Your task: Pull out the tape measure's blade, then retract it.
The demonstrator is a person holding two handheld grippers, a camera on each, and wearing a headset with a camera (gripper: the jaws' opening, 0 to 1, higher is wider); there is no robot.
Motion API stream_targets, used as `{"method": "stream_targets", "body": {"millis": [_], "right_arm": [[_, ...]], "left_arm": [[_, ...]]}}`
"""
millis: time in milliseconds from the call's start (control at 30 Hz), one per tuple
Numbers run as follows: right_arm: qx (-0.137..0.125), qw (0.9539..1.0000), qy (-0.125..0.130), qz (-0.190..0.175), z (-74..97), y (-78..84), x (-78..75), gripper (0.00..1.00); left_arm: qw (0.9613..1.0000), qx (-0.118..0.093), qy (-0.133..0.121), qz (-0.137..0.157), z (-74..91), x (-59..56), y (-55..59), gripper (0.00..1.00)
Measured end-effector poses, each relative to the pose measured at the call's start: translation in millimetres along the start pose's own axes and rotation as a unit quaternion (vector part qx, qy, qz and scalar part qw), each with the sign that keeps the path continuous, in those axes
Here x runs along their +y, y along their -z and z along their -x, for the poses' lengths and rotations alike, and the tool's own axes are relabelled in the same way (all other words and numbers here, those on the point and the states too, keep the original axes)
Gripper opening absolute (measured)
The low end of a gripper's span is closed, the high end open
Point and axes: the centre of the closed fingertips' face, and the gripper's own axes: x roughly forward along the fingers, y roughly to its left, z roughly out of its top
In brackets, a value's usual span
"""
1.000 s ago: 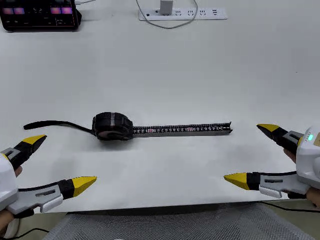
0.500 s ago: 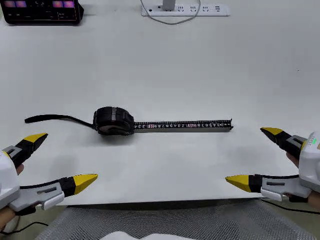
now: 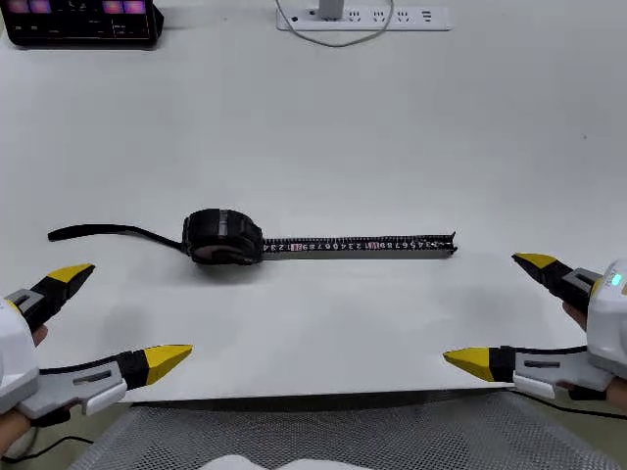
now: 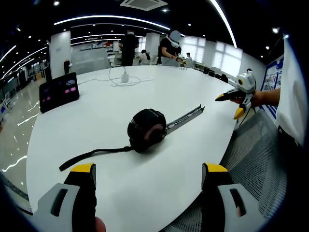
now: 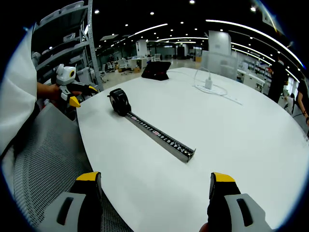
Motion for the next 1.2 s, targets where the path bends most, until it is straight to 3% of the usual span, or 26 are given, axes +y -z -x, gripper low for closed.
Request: {"method": "stream_targets", "body": {"millis": [400,1200], "right_arm": [[0.006,1.0000,-0.001,0.003,0.3,2.3,-0.7,0.91],[0.002,1.0000,-0.002,0.007,3.6,-3.6,-2.1,0.91]], "left_arm": [[1.0000,0.004,0.002,-0.001,-0.9,-1.9,1.2,0.88],[0.9999,-0.009,0.009,-0.001,-3.0,-9.2,-11.7,0.89]]}}
